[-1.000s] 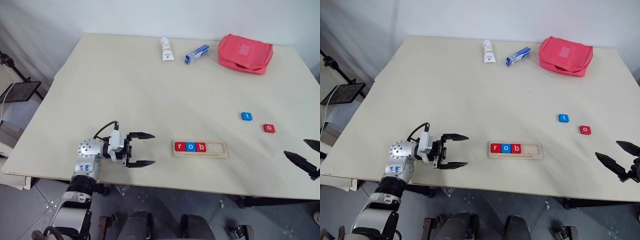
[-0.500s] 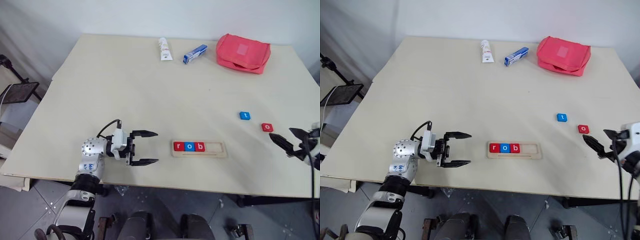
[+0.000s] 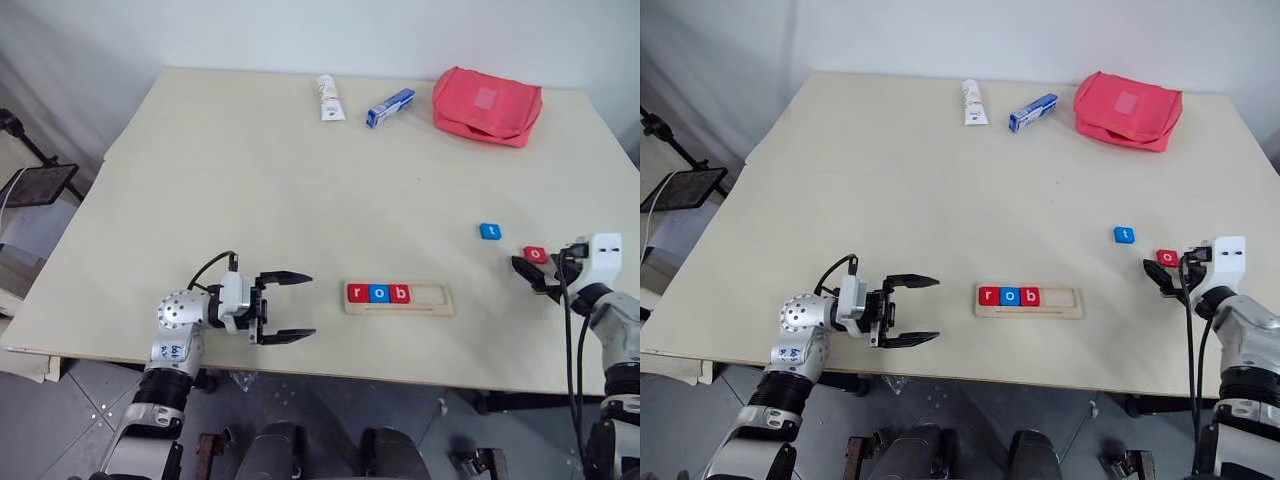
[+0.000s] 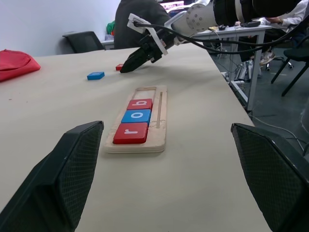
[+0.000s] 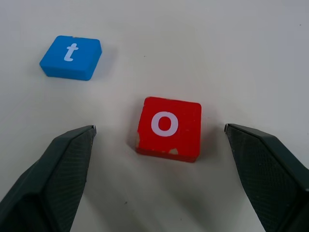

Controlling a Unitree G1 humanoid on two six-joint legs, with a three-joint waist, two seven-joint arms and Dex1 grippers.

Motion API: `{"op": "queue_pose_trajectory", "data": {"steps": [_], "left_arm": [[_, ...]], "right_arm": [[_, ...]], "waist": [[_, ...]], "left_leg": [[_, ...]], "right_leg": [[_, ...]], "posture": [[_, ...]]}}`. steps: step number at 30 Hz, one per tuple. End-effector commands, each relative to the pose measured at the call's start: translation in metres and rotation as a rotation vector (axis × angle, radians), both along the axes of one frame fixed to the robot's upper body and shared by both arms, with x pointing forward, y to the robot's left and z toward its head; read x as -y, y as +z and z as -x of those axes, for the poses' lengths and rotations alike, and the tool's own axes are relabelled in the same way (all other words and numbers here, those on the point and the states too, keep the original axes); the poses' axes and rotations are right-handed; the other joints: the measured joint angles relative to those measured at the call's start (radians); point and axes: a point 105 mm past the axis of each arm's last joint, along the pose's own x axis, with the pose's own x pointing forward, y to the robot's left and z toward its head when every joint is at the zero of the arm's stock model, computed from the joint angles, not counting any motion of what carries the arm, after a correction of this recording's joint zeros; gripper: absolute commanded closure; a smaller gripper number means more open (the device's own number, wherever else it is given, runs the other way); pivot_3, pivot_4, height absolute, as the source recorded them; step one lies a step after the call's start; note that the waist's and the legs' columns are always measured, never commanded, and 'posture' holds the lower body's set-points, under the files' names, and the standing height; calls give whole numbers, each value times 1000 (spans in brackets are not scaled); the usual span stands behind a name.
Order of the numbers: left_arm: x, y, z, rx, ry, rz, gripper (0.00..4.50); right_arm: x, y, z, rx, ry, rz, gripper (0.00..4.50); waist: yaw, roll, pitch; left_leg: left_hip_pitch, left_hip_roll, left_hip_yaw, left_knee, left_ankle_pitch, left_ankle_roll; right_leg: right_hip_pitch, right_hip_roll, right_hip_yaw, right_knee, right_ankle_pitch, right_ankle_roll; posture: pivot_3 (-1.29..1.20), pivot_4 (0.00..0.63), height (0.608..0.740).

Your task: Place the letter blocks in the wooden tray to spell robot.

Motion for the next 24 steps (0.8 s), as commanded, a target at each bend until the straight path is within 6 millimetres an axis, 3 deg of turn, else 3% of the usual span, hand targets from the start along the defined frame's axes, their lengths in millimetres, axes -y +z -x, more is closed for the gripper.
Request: {"op": "queue_pose_trajectory", "data": {"steps": [1,3,10,15,20,24], "left_arm": [[-1,5,2,23,2,11,0],[0,5,3,23,2,11,0],[-1,4,4,20,-4,9,0],[-8,2,3,14,-9,-7,0],[-19,1,-1,9,5,-32,0],[-23,3,-8,15,22,-42,0]], "right_arm": [[7,-3,2,-1,-37,4,199],[9,-4,2,2,-53,-3,631],[7,-6,2,16,-61,2,3013],[-2,15,2,101,-60,41,3042],[-33,33,20,160,-16,57,3042],[-64,35,45,159,-2,37,3042]], "waist": [[0,0,0],[0,0,0],[0,0,0],[-1,0,0],[-2,1,0],[4,1,0]], "left_leg": [[0,0,0,0,0,0],[0,0,0,0,0,0],[0,0,0,0,0,0],[0,0,0,0,0,0],[0,0,0,-1,0,0],[0,0,-1,-1,0,0]], "right_leg": [[0,0,0,0,0,0],[0,0,0,0,0,0],[0,0,0,0,0,0],[0,0,0,0,0,0],[-1,0,0,0,0,0],[-1,0,1,2,0,0]], "posture": [[0,150,740],[0,150,740],[0,150,740],[0,150,740],[0,150,740],[0,150,740]]}}
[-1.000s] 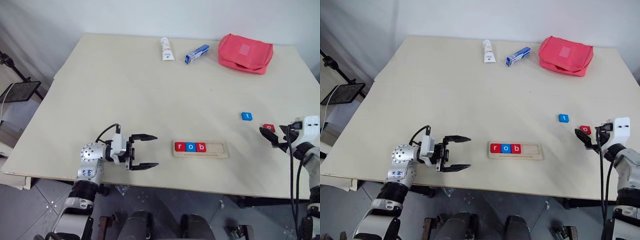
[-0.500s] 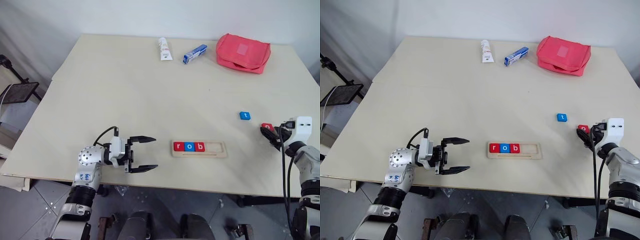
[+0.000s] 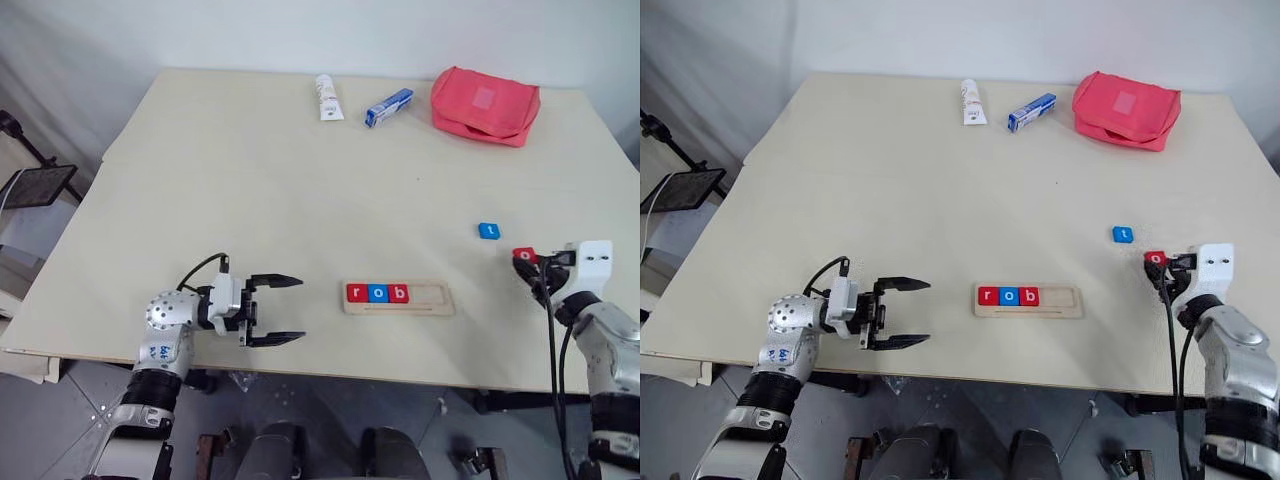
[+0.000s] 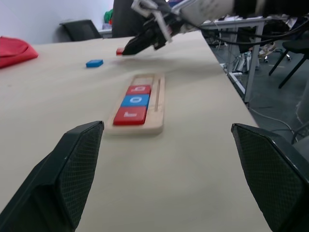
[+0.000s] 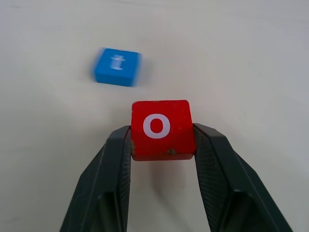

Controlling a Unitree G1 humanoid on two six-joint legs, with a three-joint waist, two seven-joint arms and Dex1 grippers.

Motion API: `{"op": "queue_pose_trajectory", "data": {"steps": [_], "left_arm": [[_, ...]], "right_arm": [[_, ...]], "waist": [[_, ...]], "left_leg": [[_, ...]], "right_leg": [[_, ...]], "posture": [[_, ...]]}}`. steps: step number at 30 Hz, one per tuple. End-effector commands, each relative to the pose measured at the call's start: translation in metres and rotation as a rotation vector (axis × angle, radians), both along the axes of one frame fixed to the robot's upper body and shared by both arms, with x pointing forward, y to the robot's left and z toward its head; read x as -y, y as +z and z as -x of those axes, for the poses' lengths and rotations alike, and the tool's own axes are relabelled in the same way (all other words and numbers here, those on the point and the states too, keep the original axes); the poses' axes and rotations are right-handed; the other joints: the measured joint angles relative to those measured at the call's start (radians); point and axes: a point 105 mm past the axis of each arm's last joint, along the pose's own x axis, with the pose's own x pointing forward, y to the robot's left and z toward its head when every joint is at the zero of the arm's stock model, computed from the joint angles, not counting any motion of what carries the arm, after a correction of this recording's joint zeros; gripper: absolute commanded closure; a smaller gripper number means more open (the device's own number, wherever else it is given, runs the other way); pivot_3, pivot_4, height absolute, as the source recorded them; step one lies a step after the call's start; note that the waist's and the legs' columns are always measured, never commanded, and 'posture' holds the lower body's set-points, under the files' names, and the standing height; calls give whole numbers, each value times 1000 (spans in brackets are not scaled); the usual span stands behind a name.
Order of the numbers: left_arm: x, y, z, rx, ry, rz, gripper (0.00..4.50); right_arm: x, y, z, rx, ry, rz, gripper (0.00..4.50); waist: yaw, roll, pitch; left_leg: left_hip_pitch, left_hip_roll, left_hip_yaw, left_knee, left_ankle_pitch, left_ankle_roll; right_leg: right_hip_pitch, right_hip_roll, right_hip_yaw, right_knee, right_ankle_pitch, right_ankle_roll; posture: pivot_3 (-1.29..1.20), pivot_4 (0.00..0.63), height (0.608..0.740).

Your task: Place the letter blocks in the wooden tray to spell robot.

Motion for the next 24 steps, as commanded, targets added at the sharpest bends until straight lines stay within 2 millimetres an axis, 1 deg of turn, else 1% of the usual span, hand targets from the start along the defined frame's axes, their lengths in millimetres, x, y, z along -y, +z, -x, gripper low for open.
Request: {"op": "queue_pose_trajectory", "data": {"steps": [1,4,8,11,16,18,19,20,21,23,24], "left_arm": [[-3,7,-4,37,9,11,0],[-1,8,-5,37,-3,13,0],[2,9,-7,39,-11,16,0],[3,10,-7,39,-18,17,0],[4,10,-6,40,-24,15,0],[4,11,-7,41,-24,15,0],[4,11,-7,42,-23,14,0],[4,11,-7,42,-22,15,0],[4,11,-7,43,-22,16,0],[4,11,-6,42,-22,15,0],[4,11,-6,42,-22,16,0]], "right_arm": [[-15,19,16,51,-12,-10,3042],[-29,9,28,25,-21,-23,3042],[-37,0,38,6,-58,-60,3042],[-43,-7,43,-13,-64,-73,3042],[-45,-14,46,-32,-64,-90,3042],[-46,-16,47,-36,-59,-90,2317],[-47,-17,49,-37,-54,-90,2090],[-47,-17,51,-35,-53,-86,1639],[-47,-17,52,-34,-53,-84,1424],[-48,-14,54,-23,-42,-74,689],[-49,-12,55,-14,-31,-75,419]], "waist": [[3,0,0],[9,0,0],[7,0,0],[7,0,0],[6,0,0],[6,0,0],[6,0,0],[7,0,0],[8,0,0],[7,0,0],[7,0,0]], "left_leg": [[0,0,0,0,0,0],[0,-1,0,0,0,0],[1,-1,1,0,0,0],[1,-1,1,-1,0,0],[2,-1,2,-1,0,0],[2,-1,2,-1,0,0],[2,-1,2,-1,0,0],[2,-1,2,-1,0,0],[2,-1,2,-1,0,0],[2,-1,2,-1,0,0],[2,-2,2,-1,0,0]], "right_leg": [[0,0,1,0,0,0],[0,0,2,0,0,0],[0,0,3,0,0,0],[0,0,4,0,0,0],[0,1,5,1,0,0],[0,1,5,1,0,0],[0,1,5,1,0,0],[0,1,5,1,0,0],[0,1,6,1,0,0],[0,1,6,1,0,0],[0,1,6,1,0,0]], "posture": [[0,150,740],[0,150,740],[0,150,740],[0,150,740],[0,150,740],[0,150,740],[0,150,740],[0,150,740],[0,150,740],[0,150,740],[0,150,740]]}}
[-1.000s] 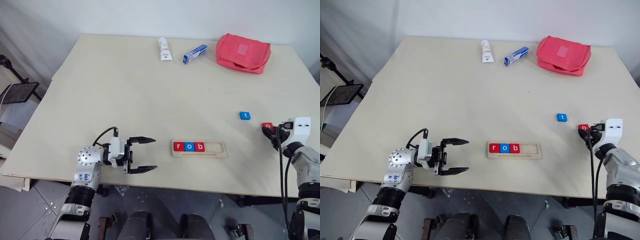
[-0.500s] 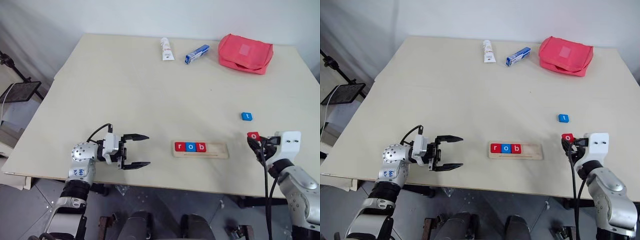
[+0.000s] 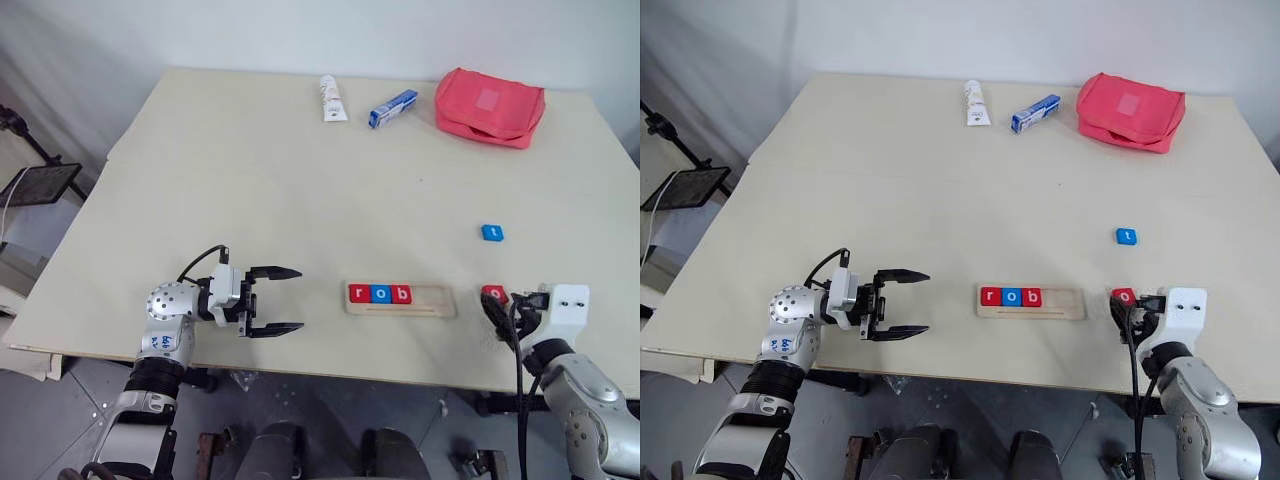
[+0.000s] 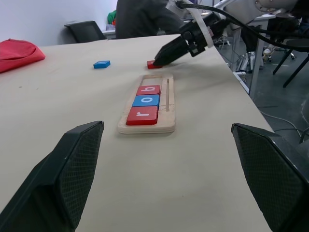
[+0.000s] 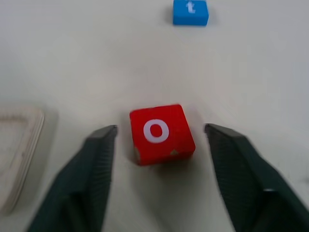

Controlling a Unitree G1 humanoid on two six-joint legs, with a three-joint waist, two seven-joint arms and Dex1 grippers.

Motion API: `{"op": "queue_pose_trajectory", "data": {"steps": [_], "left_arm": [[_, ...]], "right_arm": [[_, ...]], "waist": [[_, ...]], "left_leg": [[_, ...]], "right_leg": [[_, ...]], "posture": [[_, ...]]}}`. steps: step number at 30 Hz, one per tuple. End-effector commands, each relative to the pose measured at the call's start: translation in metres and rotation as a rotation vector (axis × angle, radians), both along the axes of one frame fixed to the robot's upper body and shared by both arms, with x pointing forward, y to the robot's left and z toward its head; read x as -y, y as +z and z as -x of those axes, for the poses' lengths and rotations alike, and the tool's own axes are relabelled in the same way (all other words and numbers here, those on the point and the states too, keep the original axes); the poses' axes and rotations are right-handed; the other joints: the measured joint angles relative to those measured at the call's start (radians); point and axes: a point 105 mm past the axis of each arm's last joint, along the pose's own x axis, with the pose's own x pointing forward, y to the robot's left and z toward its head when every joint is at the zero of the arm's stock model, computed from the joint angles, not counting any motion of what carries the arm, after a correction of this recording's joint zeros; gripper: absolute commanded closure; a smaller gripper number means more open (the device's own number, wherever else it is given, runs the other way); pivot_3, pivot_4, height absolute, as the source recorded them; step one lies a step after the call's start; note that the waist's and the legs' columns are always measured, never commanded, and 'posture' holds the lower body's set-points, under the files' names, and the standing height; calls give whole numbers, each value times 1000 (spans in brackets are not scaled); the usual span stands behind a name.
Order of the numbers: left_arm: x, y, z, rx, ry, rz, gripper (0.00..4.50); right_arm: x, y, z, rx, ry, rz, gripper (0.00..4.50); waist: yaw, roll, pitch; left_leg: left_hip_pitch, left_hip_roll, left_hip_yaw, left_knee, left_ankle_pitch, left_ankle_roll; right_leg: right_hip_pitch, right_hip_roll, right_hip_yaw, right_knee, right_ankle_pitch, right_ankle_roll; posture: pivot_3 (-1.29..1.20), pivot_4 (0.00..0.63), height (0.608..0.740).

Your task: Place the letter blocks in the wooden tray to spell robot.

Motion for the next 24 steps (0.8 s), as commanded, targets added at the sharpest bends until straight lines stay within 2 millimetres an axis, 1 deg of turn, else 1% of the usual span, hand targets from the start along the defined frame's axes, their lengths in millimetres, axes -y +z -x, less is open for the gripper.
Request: {"op": "queue_pose_trajectory", "data": {"steps": [1,2,5,9,11,14,16,19,21,24], "left_arm": [[0,6,0,27,-5,11,0],[0,6,0,27,-5,12,0],[0,7,0,28,-4,13,0],[1,7,0,27,-1,14,0],[1,7,-1,27,-2,14,0],[2,7,-1,25,-7,16,0],[3,7,0,26,-12,15,0],[2,6,1,25,-23,11,0],[2,6,2,25,-31,6,0],[1,5,6,25,-52,-3,0]], "right_arm": [[-4,23,3,94,31,22,109],[-6,25,4,96,47,28,48],[-13,33,9,99,145,66,48],[-15,38,14,69,267,135,48],[-12,42,16,40,357,186,48],[-5,49,19,-54,610,322,48],[3,55,14,-90,716,385,48],[13,59,8,-135,853,489,48],[18,60,4,-146,896,517,48],[30,52,-6,-251,1047,680,48]], "waist": [[-1,0,0],[-1,0,0],[-1,0,0],[-1,0,0],[0,0,0],[0,0,0],[0,-2,1],[-1,-2,1],[-1,-2,1],[-3,-2,1]], "left_leg": [[0,0,0,0,0,0],[0,0,0,0,0,0],[0,0,0,0,0,0],[0,0,0,0,0,0],[0,0,0,0,0,0],[0,0,2,0,0,1],[0,0,3,1,-1,2],[1,1,3,1,-1,2],[0,1,3,1,-1,2],[0,1,3,1,-1,2]], "right_leg": [[0,0,0,0,0,0],[0,0,0,0,0,0],[0,0,0,0,0,0],[0,0,0,0,0,0],[0,0,0,0,0,0],[1,0,1,-1,0,0],[3,0,0,-5,0,0],[3,0,0,-5,0,0],[3,0,-1,-5,0,0],[3,0,-3,-5,0,0]], "posture": [[0,150,740],[0,150,740],[0,150,740],[0,150,740],[0,150,740],[0,150,740],[0,150,740],[0,150,740],[0,150,740],[0,150,740]]}}
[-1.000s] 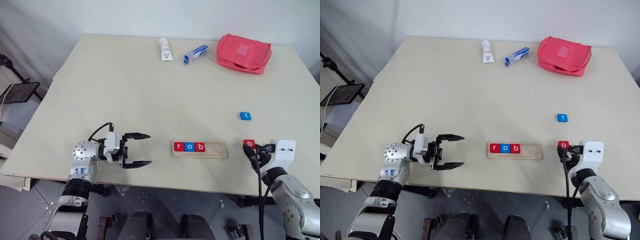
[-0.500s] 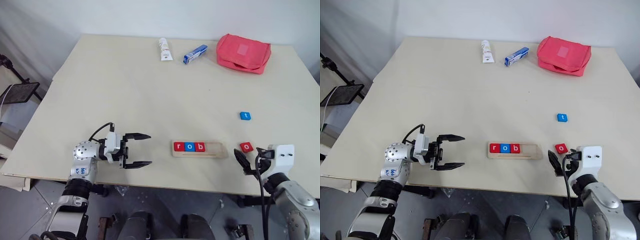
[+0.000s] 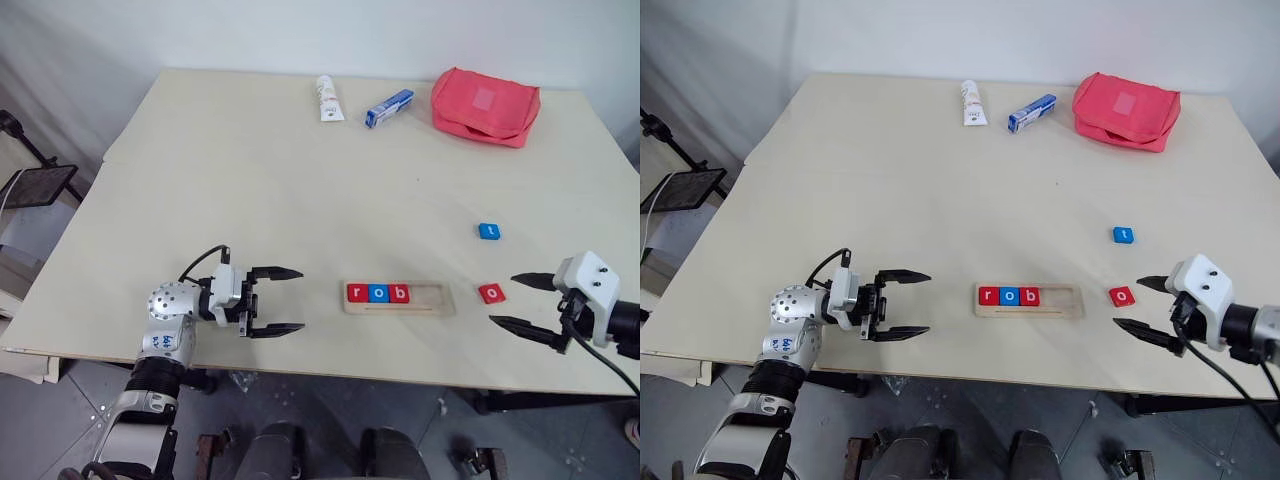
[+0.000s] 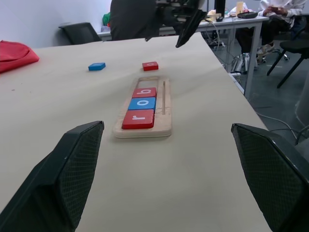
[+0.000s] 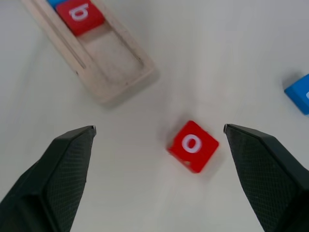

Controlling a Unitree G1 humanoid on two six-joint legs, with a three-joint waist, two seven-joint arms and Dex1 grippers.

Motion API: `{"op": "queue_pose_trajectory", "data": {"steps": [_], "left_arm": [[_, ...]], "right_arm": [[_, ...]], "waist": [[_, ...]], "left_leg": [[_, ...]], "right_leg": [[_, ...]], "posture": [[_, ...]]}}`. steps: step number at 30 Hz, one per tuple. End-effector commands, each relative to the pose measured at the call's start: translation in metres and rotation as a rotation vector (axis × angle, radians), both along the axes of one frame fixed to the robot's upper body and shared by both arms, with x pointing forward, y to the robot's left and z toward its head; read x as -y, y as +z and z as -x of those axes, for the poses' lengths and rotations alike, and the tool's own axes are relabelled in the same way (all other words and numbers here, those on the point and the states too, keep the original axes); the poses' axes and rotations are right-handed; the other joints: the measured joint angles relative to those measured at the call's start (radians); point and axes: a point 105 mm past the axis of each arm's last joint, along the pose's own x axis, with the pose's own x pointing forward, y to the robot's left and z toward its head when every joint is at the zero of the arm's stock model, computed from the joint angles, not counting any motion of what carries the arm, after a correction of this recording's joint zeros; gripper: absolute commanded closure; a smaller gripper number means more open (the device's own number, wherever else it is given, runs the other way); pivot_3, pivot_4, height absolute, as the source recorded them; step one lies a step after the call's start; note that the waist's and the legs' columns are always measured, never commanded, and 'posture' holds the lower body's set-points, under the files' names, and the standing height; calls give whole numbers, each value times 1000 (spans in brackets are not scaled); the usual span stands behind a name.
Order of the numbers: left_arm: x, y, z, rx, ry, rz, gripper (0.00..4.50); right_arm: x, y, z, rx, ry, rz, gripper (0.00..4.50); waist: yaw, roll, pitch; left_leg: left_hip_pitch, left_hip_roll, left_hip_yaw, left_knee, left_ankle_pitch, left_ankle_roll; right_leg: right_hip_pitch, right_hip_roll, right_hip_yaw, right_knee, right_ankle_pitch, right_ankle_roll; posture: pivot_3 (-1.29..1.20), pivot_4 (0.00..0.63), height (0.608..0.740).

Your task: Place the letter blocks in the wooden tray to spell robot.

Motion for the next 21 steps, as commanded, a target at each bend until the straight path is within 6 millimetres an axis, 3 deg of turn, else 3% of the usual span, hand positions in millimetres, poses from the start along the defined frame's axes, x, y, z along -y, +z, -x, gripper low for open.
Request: {"op": "queue_pose_trajectory", "data": {"steps": [1,9,16,21], "left_arm": [[-1,5,5,30,-30,1,0],[-3,6,10,45,-15,1,0],[-6,3,19,42,24,5,0],[-7,2,23,40,44,8,0]], "right_arm": [[13,-7,-4,-60,157,188,48],[5,-11,-38,-86,326,278,48],[4,-21,-49,-132,376,334,48],[10,-24,-51,-164,372,371,1286]], "waist": [[-3,0,0],[-19,0,0],[-23,0,0],[-22,0,0]], "left_leg": [[0,0,1,0,0,0],[-3,1,-1,1,0,0],[-4,1,-3,1,0,0],[-3,1,-4,2,0,0]], "right_leg": [[0,0,0,-2,0,0],[0,0,-4,-4,0,0],[0,0,-5,-3,0,0],[2,0,-4,-4,0,0]], "posture": [[0,150,740],[0,150,740],[0,150,740],[0,150,740]]}}
